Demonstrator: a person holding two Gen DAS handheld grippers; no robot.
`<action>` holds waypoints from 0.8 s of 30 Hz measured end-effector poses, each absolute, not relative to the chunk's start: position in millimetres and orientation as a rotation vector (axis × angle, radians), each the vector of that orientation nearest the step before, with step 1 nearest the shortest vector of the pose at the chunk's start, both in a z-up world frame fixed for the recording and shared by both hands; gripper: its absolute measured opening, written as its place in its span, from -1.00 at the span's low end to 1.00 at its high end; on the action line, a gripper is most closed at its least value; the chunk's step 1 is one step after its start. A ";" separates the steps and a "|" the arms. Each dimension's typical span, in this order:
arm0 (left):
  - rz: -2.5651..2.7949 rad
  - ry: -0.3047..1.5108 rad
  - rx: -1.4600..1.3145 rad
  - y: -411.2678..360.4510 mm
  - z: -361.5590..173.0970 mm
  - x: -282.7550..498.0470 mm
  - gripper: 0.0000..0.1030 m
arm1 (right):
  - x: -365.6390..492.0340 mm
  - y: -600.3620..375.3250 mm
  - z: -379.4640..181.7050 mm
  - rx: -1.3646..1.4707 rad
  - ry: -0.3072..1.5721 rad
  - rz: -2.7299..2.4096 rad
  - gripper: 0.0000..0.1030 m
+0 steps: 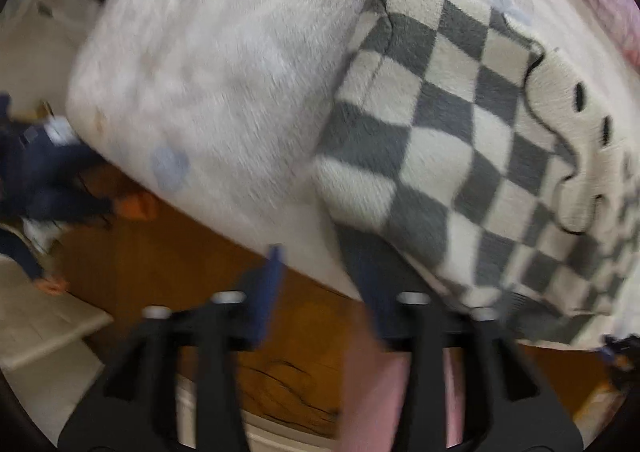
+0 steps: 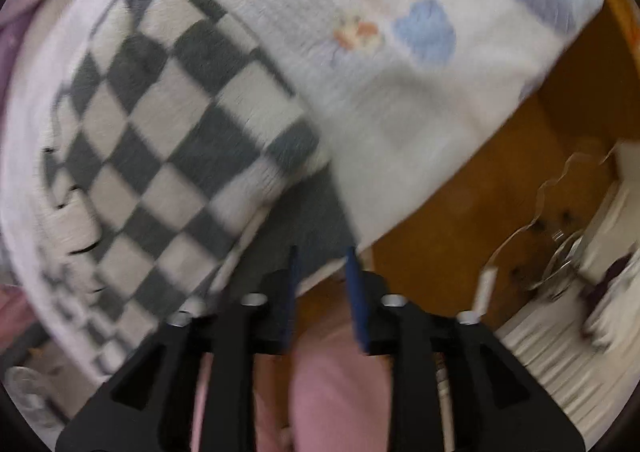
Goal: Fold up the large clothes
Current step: 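Lift the hem with both tools and fold it over toward the collar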
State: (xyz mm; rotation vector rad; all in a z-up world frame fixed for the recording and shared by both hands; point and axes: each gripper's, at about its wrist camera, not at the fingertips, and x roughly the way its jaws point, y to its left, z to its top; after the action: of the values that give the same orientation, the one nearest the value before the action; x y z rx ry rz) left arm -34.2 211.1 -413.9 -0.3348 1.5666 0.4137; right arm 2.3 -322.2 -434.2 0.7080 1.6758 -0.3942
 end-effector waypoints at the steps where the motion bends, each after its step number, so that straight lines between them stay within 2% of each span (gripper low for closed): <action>1: 0.390 1.551 -0.401 211.0 -411.7 -39.6 0.21 | 0.1 -318.9 -431.3 0.740 1.666 -0.371 0.29; 2: 0.370 1.549 -0.449 208.0 -412.4 -40.6 0.23 | -0.1 -315.3 -428.7 0.760 1.645 -0.353 0.38; 3: 0.361 1.555 -0.481 205.6 -415.0 -39.3 0.35 | 2.0 -310.7 -427.4 0.777 1.622 -0.330 0.38; 4: 0.360 1.556 -0.517 203.7 -419.5 -35.6 0.38 | 6.7 -305.3 -429.1 0.789 1.612 -0.302 0.38; 9: 0.374 1.525 -0.737 206.7 -450.3 -20.1 0.39 | 31.5 -286.7 -465.3 0.856 1.630 -0.269 0.38; 10: 0.402 1.521 -0.750 206.2 -455.4 -15.8 0.34 | 35.6 -284.5 -473.7 0.876 1.619 -0.273 0.37; 11: 0.433 1.514 -0.744 206.2 -458.2 -12.7 0.20 | 39.9 -282.2 -481.5 0.885 1.617 -0.282 0.27; 12: 0.464 1.508 -0.727 206.0 -461.5 -9.8 -0.38 | 44.5 -280.1 -490.1 0.886 1.620 -0.300 0.11; 13: 0.490 1.530 -0.710 204.8 -468.3 -5.9 -0.67 | 47.2 -279.5 -495.7 0.874 1.626 -0.337 -0.23; 14: 0.492 1.544 -0.714 205.0 -472.0 -3.3 -0.70 | 48.5 -280.8 -497.3 0.887 1.618 -0.356 -0.44; 16: 0.489 1.551 -0.682 200.5 -468.2 -1.3 -0.75 | 47.8 -283.9 -490.6 0.882 1.624 -0.384 -0.75; 20: 0.474 1.586 -0.523 184.6 -456.3 -7.6 -0.77 | 35.4 -294.8 -460.8 0.768 1.619 -0.444 -0.79; 24: 0.496 1.625 -0.486 177.9 -471.2 -20.6 -0.76 | 20.9 -307.0 -471.8 0.789 1.647 -0.490 -0.79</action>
State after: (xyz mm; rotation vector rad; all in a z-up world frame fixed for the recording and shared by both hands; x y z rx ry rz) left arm -20.6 177.9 -471.2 -0.4858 1.6251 0.4960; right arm 20.9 -307.0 -471.8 0.7890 1.6465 -0.4900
